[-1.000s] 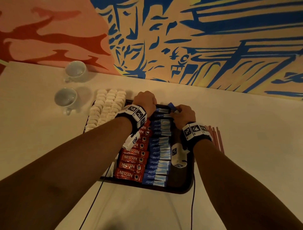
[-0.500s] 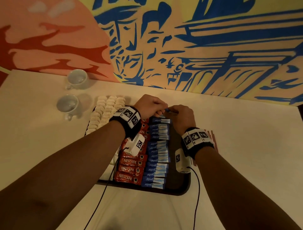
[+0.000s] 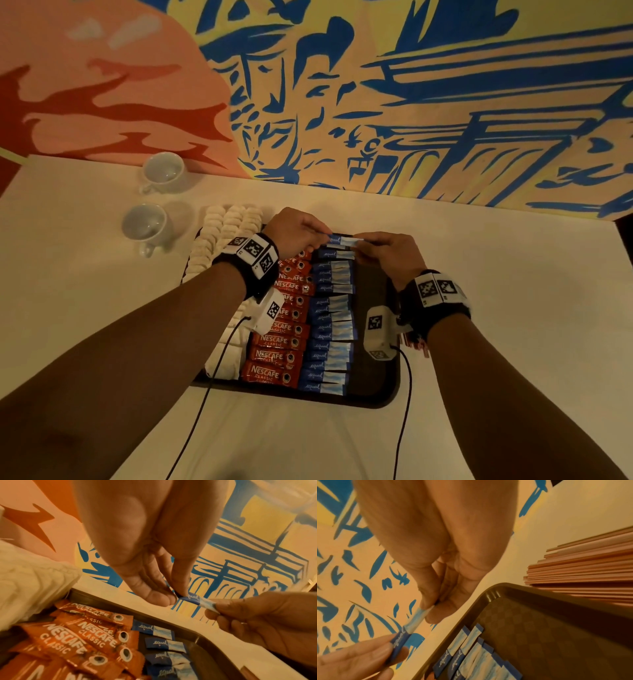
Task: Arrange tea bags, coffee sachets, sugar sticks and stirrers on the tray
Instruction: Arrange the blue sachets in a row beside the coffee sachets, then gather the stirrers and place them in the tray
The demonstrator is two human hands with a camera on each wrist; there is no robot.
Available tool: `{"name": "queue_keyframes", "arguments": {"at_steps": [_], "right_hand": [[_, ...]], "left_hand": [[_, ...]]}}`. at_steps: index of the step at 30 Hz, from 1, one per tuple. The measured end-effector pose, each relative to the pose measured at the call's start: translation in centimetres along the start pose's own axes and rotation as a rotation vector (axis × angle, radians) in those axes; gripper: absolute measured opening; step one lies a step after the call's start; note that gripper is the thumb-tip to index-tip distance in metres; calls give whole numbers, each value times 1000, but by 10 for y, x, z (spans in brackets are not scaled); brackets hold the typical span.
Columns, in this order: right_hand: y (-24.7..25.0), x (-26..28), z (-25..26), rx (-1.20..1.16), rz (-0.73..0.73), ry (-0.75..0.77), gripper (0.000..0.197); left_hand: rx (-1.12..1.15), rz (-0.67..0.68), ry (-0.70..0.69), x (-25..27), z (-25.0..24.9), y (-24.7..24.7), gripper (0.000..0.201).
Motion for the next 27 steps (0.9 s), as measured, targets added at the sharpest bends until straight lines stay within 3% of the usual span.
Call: {"name": "queue_keyframes", "arguments": {"at_steps": [3,11,19,23,27], "right_hand": [[-2,0,-5,17,28,-21,13],[22,7,-21,285,8,-65,18],[105,56,-10,486,-301,-95,26],[129,85,-36,545,-325,-221,51],[131,104,-66,619,-199,-433,89]], "left_hand": [[-194,-69,-40,2,-1,-2,12],[-352,-143,41,-10,7,-12,9],[-546,-170,126,-23,20,-20,15],[-625,-206,145,-20,18,-25,17],[-692,-249,128,-17,15,-29,12]]}}
Point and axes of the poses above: each hand's wrist, its own x-axis away from the middle knuckle, its own y-axis out of the back of the hand, z = x × y, the point moved 8 cm from there along -x, towards the middle knuckle, and after that the axes turned 13 degrees about y, right-handed, at the moved point
